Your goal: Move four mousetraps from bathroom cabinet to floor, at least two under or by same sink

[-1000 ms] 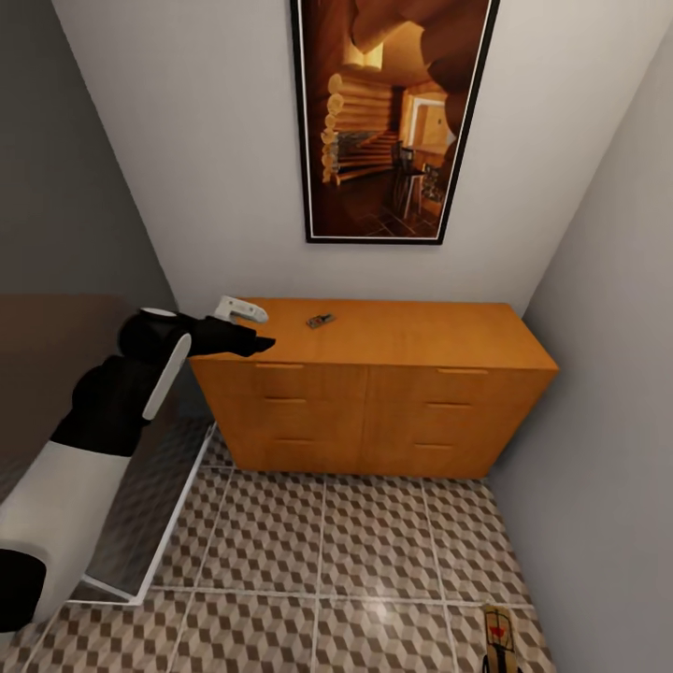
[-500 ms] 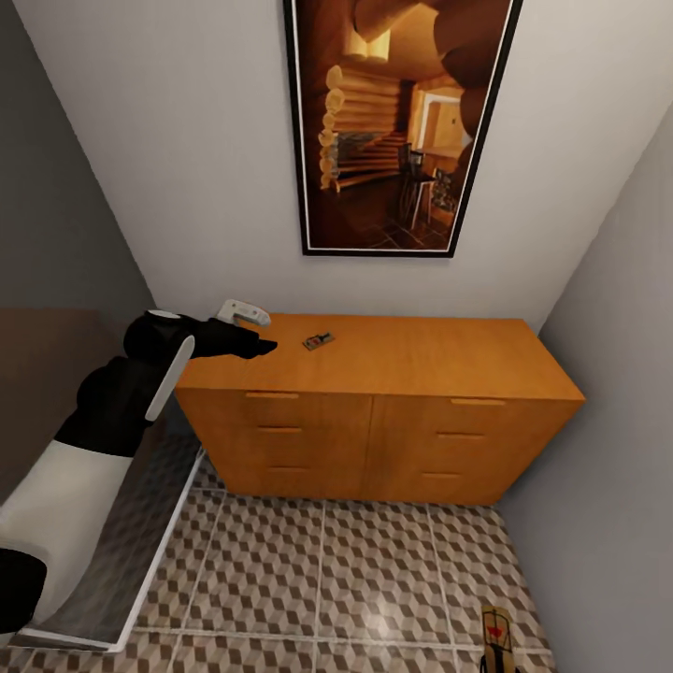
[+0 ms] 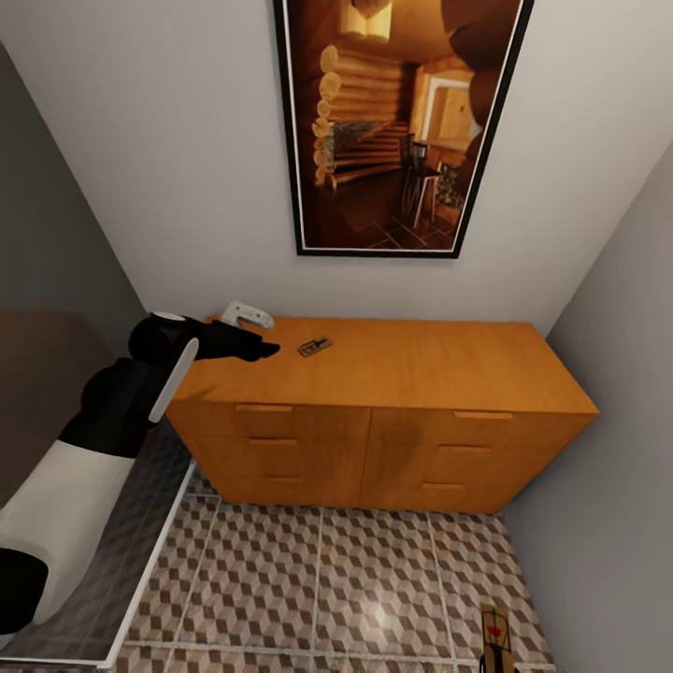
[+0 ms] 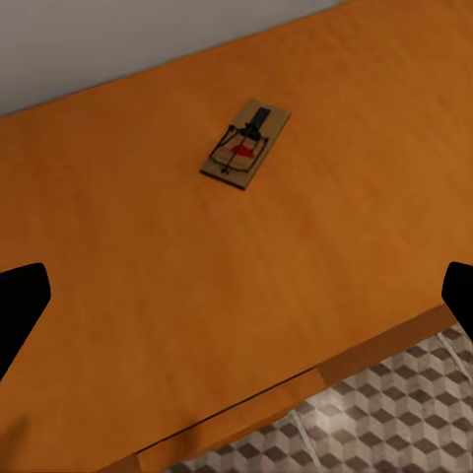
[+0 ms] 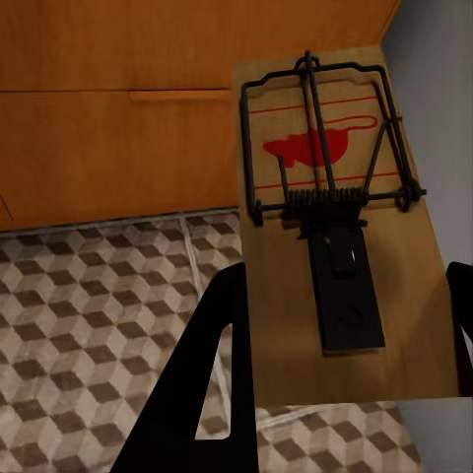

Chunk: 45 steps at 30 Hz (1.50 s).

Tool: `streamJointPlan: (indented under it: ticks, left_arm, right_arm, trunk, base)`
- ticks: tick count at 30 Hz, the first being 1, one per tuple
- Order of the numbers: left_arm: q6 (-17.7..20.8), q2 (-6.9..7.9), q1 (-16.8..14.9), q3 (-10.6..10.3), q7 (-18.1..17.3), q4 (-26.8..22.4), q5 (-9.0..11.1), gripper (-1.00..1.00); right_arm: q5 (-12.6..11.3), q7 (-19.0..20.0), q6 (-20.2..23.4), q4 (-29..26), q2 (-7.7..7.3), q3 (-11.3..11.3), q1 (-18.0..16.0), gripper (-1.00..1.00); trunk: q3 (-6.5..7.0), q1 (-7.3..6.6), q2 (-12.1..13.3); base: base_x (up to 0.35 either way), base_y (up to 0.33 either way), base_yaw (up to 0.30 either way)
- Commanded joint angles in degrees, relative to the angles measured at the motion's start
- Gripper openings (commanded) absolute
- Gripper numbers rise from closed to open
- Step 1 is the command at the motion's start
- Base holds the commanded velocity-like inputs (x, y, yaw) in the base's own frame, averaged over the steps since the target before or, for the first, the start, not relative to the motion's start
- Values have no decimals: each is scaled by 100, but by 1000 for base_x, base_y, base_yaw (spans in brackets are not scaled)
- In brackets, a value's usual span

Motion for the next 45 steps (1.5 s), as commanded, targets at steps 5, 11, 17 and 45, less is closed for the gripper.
streamJointPlan:
  ticks: [5,11,17,45]
  left_arm:
    - [29,2,-3,-101,31,6,57,100]
    - [48,5,2,-215,14,-37,57,100]
    - [67,35,2,-204,-440,-359,62,100]
    - [28,1087,2,-854,-3021,-829,17,100]
  right_arm:
    - [25,-57,-3,5,1,39,-5,-100]
    - [25,-57,-3,5,1,39,-5,-100]
    - [25,-57,-2,5,1,39,-5,-100]
    - [25,-57,5,5,1,39,-5,-100]
  trunk:
    - [-54,3,-11]
    - [-70,3,-11]
    - [-71,3,-11]
    - [-72,3,-11]
  base:
    - [4,0,0]
    - [0,0,0]
    - [0,0,0]
    - [62,0,0]
